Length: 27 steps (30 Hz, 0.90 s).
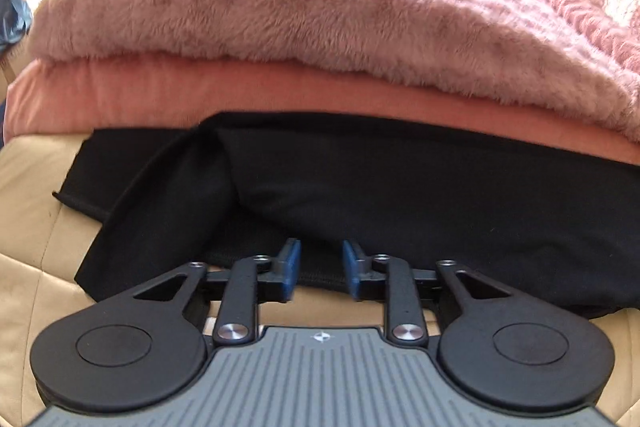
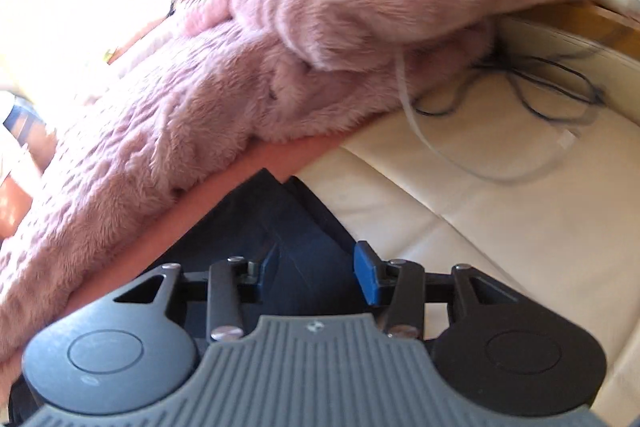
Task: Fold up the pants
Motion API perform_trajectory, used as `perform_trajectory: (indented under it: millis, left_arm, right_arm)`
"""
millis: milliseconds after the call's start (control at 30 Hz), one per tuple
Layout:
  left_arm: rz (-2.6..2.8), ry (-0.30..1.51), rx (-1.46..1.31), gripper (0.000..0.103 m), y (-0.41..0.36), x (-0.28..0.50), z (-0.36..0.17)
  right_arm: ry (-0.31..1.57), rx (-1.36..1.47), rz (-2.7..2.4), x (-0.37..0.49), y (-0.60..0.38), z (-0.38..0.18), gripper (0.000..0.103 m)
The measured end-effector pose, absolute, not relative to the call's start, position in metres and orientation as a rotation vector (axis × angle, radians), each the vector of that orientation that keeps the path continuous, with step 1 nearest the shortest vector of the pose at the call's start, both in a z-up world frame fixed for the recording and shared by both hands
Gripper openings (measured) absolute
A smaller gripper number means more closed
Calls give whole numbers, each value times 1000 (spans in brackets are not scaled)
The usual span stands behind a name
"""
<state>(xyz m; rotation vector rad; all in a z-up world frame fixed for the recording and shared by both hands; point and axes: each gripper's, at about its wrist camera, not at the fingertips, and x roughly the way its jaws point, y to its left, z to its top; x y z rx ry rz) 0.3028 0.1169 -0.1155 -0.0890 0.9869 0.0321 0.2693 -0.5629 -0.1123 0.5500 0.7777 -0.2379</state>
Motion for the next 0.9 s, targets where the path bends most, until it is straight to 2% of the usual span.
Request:
perform_trajectory:
  millis: [233,333,367,467,600,900]
  left_arm:
    - [52,1060,-41,22,112,310,-131]
    - [76,1098,-45,22,110,311,-141]
    - [79,1105,-45,22,110,311,-143]
    - [79,1106,-25,22,107,310,-143]
    - [73,1120,3,18,105,313,-141]
    - [42,1116,30,17,101,309,-135]
  right_arm:
    - [1039,511,-42,307,-591,-126,39]
    - [1080,509,28,314,-596,-131,39]
    - [1095,503,62,315,-593,-131,36]
    - [1131,382,161,316,-579,-124,0]
    - [1180,296,191,304,-572,-115,0]
    - [1173,475,37,277,-615,-135,0]
